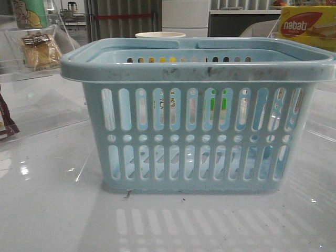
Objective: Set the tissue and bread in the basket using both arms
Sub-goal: 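Carry the tissue pack over the basket with the right gripper, release it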
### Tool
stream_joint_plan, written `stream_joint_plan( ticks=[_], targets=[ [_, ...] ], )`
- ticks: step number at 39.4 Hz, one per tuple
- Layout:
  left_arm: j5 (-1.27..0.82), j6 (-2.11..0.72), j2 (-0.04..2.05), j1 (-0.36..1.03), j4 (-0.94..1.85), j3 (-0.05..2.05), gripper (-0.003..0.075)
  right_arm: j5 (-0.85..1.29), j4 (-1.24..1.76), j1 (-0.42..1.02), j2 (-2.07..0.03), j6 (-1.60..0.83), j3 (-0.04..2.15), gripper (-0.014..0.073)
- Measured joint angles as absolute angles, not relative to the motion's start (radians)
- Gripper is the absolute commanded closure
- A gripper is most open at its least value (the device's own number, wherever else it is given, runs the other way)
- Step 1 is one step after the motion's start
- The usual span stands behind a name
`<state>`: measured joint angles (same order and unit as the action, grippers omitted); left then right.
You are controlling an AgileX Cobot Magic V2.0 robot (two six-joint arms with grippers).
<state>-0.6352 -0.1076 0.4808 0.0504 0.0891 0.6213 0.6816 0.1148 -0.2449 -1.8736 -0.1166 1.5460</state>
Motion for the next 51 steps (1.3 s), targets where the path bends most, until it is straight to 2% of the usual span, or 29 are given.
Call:
stream_joint_plan(
  ticks=[6, 11, 19, 24, 30, 39, 42, 47, 49, 51],
  targets=[
    [-0.635, -0.108, 0.481, 0.050, 0.089, 0.621, 0.0214, 0.675, 0.117, -0.245, -1.874, -0.117, 1.546, 0.0440],
    [-0.635, -0.108, 0.481, 0.050, 0.089, 0.621, 0.0214, 0.682, 0.120, -0.245, -1.844, -0.117, 1.546, 0.0442],
    [-0.635, -0.108, 0.481, 0.050, 0.089, 0.621, 0.0214, 0.711, 0.123, -0.185, -1.642, -0.117, 1.546, 0.0442],
    [-0.635, -0.108, 0.481, 0.050, 0.089, 0.621, 0.0214, 0.753, 0.124, -0.079, -1.506, -0.117, 1.546, 0.0442],
    [-0.635, -0.108, 0.481, 0.050, 0.089, 0.621, 0.0214, 0.764, 0.133, 0.129, -1.380, -0.165, 1.486, 0.0442],
    [-0.635, -0.108, 0.481, 0.050, 0.089, 0.621, 0.0214, 0.641, 0.141, 0.402, -1.361, -0.181, 1.267, 0.0438],
    [-0.635, -0.108, 0.481, 0.050, 0.089, 0.621, 0.0214, 0.596, 0.153, 0.431, -1.391, -0.181, 1.218, 0.0359],
    [-0.633, -0.108, 0.481, 0.050, 0.089, 0.621, 0.0214, 0.564, 0.166, 0.435, -1.461, -0.181, 1.191, 0.0074],
    [-0.633, -0.108, 0.481, 0.050, 0.089, 0.621, 0.0214, 0.557, 0.166, 0.435, -1.483, -0.181, 1.191, 0.0036],
    [-0.633, -0.108, 0.481, 0.050, 0.089, 0.621, 0.0214, 0.548, 0.166, 0.435, -1.490, -0.181, 1.191, 0.0042]
  ],
)
